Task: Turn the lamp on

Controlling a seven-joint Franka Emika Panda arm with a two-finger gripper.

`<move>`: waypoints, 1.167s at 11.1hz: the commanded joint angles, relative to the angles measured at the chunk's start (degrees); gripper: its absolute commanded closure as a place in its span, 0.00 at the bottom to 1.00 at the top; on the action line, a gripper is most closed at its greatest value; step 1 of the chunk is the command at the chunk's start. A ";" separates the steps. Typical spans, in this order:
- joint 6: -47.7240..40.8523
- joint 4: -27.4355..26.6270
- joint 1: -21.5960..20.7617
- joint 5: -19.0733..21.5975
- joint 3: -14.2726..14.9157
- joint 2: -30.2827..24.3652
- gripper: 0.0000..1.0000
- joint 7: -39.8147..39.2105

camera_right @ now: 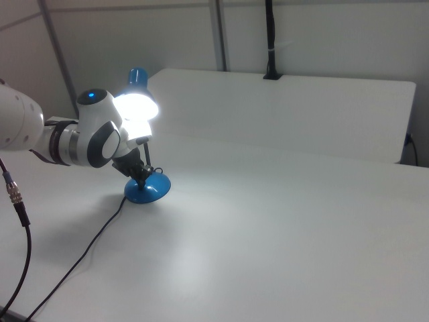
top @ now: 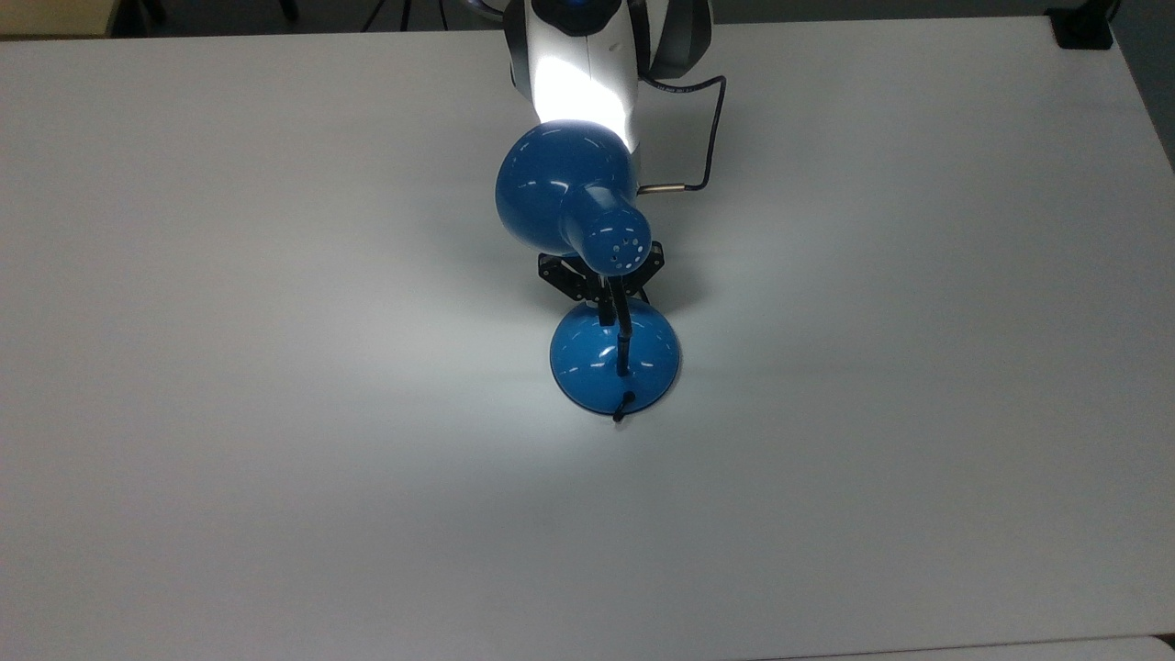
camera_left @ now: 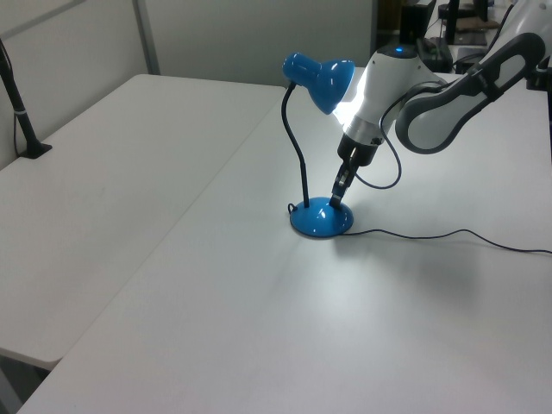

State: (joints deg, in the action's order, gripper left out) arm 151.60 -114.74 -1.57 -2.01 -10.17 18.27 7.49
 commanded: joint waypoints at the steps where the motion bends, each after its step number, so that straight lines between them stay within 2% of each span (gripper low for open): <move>1: -13.88 0.04 1.13 -1.69 0.24 -3.48 1.00 -0.44; 2: -20.48 0.56 1.22 -1.69 0.24 -5.24 0.99 -1.59; 3: -25.51 1.00 1.74 -1.69 0.24 -7.09 0.92 -2.47; 4: -32.09 3.71 2.18 -1.69 0.24 -7.71 0.79 -3.78; 5: -43.81 8.43 2.27 -1.69 0.24 -7.72 0.50 -7.28; 6: -50.89 10.48 2.45 -1.69 0.24 -8.50 0.31 -10.36; 7: -55.40 10.85 3.76 -1.69 0.24 -10.69 0.08 -13.34; 8: -58.66 10.85 4.38 -1.51 0.24 -13.06 0.00 -14.59; 11: -58.88 11.20 5.44 -0.98 0.59 -18.34 0.00 -13.73; 12: -58.09 12.77 6.14 -0.72 1.46 -18.62 0.00 -15.03; 13: -54.69 14.09 6.32 1.20 2.43 -18.53 0.00 -14.00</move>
State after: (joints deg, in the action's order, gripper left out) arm 93.18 -102.35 4.13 -3.37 -9.77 1.31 -5.38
